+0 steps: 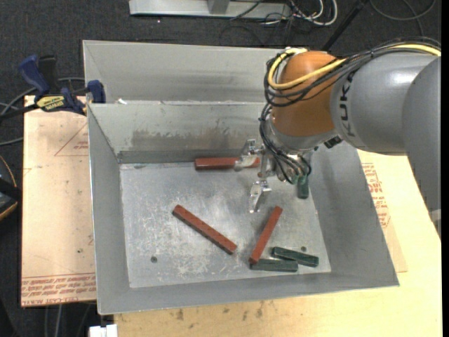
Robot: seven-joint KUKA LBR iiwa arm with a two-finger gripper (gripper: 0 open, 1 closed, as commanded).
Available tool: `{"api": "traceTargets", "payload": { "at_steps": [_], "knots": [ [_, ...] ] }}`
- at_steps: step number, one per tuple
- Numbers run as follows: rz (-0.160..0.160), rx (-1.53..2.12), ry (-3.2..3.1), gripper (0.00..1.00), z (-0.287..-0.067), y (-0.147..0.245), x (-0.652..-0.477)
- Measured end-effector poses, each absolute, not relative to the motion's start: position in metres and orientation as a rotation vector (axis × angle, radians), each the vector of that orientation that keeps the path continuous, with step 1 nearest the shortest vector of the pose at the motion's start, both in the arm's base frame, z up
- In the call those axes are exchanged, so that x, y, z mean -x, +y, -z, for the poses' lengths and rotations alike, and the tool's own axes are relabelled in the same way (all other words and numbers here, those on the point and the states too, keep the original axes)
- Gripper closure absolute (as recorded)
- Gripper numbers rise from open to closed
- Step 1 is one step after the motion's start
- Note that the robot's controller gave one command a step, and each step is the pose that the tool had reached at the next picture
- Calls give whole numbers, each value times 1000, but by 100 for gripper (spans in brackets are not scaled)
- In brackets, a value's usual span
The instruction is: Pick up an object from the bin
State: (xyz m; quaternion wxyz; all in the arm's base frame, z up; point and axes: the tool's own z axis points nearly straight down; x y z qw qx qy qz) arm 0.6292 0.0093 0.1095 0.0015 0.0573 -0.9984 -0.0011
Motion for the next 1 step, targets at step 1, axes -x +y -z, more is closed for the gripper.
{"api": "traceTargets", "payload": {
  "at_steps": [1],
  "knots": [
    [3, -143, -3140, 0, -161, -44, -615]
  ]
}}
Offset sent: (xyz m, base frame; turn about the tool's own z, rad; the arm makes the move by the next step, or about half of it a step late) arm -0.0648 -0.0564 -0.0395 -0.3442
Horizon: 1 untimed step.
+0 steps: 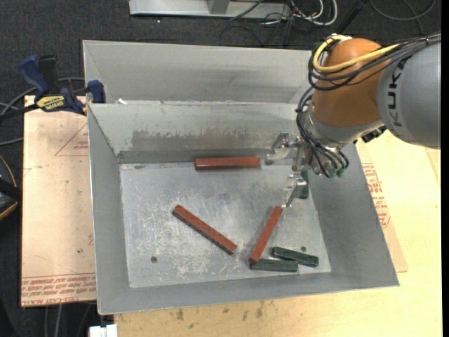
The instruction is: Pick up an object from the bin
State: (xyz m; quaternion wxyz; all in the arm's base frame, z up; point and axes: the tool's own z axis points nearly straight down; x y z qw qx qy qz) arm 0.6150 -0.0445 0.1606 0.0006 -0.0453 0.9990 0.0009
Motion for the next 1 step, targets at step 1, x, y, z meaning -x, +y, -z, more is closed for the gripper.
{"api": "traceTargets", "payload": {
  "at_steps": [1],
  "knots": [
    [4, 707, 3051, 100, -76, -47, -569]
  ]
}}
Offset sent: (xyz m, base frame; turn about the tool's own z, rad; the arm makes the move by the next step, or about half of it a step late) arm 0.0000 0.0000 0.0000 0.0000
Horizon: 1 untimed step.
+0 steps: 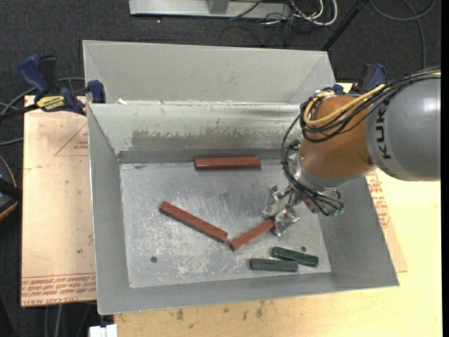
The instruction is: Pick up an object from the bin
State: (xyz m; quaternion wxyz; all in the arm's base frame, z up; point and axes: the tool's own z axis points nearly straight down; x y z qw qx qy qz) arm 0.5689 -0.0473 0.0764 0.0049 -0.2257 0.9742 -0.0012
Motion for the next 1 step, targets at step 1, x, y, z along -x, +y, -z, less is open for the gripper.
{"api": "traceTargets", "payload": {
  "at_steps": [1],
  "knots": [
    [4, 707, 3051, 100, -76, -47, -569]
  ]
}}
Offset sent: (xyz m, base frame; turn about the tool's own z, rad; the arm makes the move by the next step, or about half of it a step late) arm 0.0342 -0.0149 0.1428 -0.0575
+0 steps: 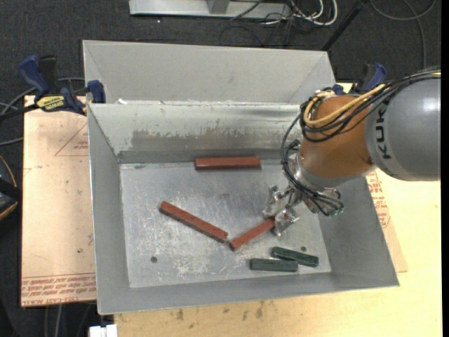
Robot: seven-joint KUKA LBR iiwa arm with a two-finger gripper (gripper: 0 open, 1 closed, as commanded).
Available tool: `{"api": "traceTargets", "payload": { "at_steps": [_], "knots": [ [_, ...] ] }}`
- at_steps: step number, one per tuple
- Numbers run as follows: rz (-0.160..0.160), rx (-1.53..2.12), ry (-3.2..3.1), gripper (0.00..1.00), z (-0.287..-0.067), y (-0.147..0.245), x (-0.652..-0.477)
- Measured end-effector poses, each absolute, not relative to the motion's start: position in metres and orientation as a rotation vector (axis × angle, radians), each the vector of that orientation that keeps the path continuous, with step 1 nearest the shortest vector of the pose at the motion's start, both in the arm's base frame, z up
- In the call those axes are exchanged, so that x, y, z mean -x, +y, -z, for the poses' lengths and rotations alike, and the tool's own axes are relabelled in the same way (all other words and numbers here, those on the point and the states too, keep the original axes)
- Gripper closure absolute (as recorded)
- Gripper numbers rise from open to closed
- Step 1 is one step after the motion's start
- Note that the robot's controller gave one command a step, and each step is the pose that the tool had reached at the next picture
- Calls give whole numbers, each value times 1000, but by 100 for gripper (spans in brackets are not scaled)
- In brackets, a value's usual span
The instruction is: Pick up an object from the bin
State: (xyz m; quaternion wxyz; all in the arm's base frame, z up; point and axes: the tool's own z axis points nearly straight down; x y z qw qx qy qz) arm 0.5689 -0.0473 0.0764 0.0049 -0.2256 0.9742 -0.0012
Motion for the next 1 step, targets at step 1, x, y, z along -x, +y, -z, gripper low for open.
{"api": "traceTargets", "payload": {
  "at_steps": [1],
  "knots": [
    [0, 791, 3035, 100, -220, -62, -604]
  ]
}}
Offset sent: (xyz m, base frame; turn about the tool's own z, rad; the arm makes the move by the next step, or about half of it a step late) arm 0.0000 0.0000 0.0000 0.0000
